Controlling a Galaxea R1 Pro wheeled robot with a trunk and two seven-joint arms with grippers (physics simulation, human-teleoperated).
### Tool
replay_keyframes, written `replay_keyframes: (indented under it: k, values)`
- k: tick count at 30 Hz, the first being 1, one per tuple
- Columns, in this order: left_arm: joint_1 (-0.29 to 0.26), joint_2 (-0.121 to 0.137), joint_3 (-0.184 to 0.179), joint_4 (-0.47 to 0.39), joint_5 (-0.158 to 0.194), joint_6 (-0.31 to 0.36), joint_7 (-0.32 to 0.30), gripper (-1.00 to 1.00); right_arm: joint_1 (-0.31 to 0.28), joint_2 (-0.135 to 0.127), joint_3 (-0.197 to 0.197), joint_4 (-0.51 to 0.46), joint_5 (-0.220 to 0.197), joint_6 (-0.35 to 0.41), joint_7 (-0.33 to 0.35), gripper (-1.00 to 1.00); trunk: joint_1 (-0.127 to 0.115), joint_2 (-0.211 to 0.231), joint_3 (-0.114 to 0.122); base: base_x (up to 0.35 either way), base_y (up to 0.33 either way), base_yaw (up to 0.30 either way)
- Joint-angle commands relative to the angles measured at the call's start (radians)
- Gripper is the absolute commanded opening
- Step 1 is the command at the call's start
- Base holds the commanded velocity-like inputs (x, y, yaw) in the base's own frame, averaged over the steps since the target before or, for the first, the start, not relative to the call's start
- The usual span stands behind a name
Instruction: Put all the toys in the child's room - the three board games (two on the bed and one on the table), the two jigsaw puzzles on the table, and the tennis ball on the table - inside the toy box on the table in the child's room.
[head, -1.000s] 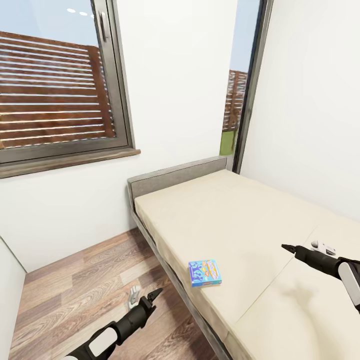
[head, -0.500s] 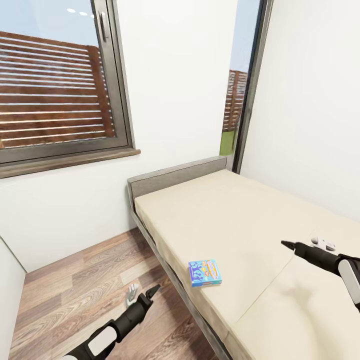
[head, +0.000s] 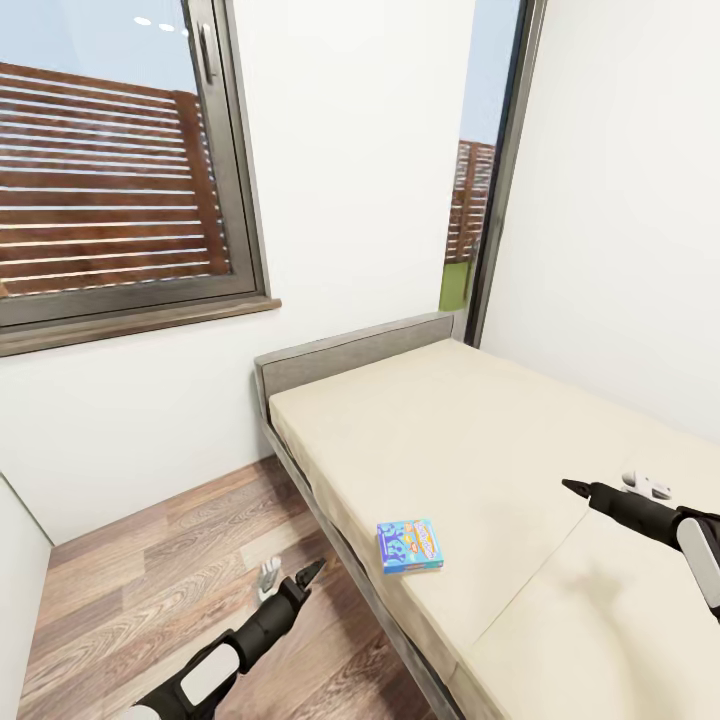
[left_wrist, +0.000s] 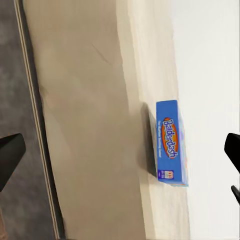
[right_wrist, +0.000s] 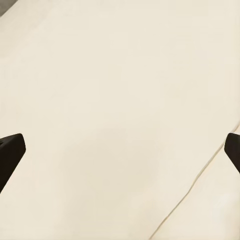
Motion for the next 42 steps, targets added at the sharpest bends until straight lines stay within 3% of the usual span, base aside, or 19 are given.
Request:
replay_keyframes:
  k: [1, 16, 42]
  values:
    - [-0.001, 0.001, -0.003, 0.000, 0.011, 0.010, -0.003, 1.00, -0.001, 0.000, -0.002, 0.000, -0.001, 0.006, 0.003, 1.00, 0.000, 0.000, -0.001, 0.000, 0.000, 0.000]
    - [-0.001, -0.001, -0.025, -0.087, -0.023, 0.010, 0.006, 1.00, 0.000, 0.000, -0.002, -0.004, -0.001, 0.006, 0.003, 1.00, 0.000, 0.000, -0.001, 0.000, 0.000, -0.037]
    - [-0.001, -0.003, -0.023, -0.080, -0.039, 0.013, 0.059, 1.00, 0.000, 0.000, -0.002, -0.005, -0.001, 0.006, 0.003, 1.00, 0.000, 0.000, -0.001, 0.000, 0.000, -0.087]
